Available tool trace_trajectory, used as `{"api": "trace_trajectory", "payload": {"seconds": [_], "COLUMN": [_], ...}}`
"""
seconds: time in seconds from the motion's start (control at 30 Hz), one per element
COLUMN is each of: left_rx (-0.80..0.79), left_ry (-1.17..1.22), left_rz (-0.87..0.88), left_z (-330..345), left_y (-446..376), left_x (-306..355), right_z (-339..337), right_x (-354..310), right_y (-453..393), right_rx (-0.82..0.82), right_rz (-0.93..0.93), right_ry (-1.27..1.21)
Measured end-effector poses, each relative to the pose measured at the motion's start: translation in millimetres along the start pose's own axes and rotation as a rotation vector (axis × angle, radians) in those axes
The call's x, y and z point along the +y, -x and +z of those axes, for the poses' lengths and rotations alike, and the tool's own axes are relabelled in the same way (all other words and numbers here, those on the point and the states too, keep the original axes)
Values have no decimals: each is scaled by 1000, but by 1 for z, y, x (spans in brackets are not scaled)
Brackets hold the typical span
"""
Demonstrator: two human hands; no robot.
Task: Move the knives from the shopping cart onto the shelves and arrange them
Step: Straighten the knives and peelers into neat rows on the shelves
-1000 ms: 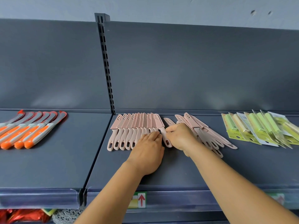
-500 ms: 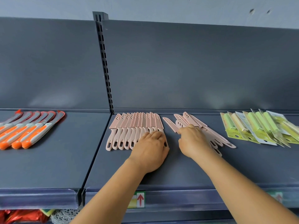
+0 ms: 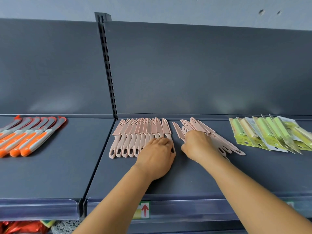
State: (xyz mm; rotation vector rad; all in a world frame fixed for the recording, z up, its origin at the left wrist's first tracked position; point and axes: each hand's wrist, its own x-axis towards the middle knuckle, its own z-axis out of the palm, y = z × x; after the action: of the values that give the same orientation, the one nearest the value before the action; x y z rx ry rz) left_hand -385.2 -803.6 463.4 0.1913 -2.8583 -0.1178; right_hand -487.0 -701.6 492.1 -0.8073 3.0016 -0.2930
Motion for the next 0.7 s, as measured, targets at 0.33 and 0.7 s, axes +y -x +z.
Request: {"api": "trace_trajectory", "payload": {"seconds": [0.33, 0.7], "left_rx": [27, 29], "left_ry": [62, 75], "left_rz": [-22, -22], "left_z": [1, 2], "left_y": [2, 2], "left_x": [1, 0], "right_z": [3, 9], "right_x": [-17, -19], "right_y": [-6, -7], "right_rx": [-1, 38], "right_rz": [-86, -63], "right_ry": [-81, -88]}}
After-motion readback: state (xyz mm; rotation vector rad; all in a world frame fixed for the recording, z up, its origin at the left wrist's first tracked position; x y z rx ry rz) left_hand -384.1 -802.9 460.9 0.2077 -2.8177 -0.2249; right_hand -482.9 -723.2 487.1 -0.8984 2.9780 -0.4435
